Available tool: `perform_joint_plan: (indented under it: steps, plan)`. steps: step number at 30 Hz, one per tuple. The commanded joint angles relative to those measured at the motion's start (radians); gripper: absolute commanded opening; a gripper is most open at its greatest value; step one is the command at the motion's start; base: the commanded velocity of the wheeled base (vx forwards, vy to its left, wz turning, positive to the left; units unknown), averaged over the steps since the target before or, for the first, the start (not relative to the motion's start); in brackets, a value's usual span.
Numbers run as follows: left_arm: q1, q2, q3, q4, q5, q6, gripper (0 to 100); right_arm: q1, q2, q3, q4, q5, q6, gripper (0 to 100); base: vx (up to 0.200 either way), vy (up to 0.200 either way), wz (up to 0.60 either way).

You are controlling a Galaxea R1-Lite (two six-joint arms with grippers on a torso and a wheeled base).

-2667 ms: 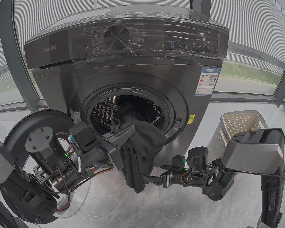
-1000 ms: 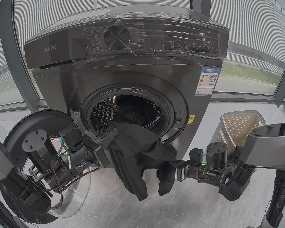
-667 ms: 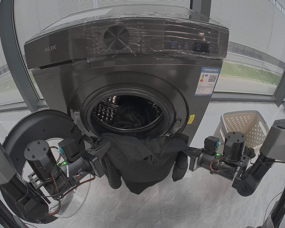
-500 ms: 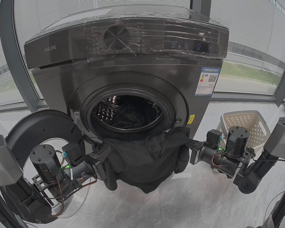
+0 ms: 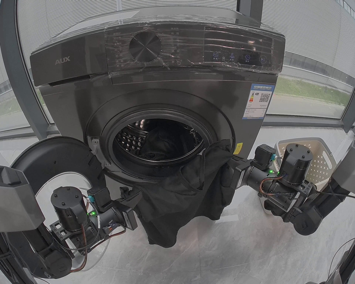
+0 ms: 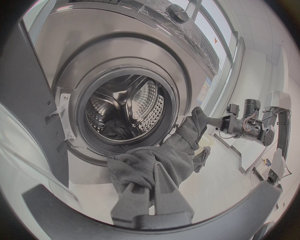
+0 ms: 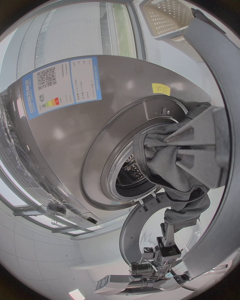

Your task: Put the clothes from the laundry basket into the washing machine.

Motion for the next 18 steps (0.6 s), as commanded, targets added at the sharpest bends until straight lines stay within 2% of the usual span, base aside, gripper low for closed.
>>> perform_joint_plan:
  steps: [1, 5, 8, 11, 18]
  plan:
    - [0.000, 0.009, 0.002, -0.001, 0.000, -0.001, 0, 0.005, -0.001, -0.017, 0.000, 0.001, 0.000, 0, 0.000, 0.000, 0.00]
    - [0.003, 0.008, -0.001, -0.001, -0.002, -0.002, 0, 0.007, -0.001, -0.013, 0.000, -0.002, 0.000, 0, 0.000, 0.000, 0.00]
    - [0.010, -0.015, -0.017, -0.001, 0.000, -0.034, 0, 0.005, -0.001, -0.012, 0.000, -0.007, 0.000, 0, 0.000, 0.000, 0.00]
    - [0.010, -0.029, -0.017, -0.001, 0.000, -0.048, 0, 0.007, -0.001, -0.012, 0.002, -0.007, 0.000, 0, 0.000, 0.000, 0.00]
    - [0.010, -0.032, -0.016, -0.001, 0.000, -0.050, 0, 0.016, 0.000, -0.017, 0.000, -0.007, 0.000, 0, 0.000, 0.000, 0.00]
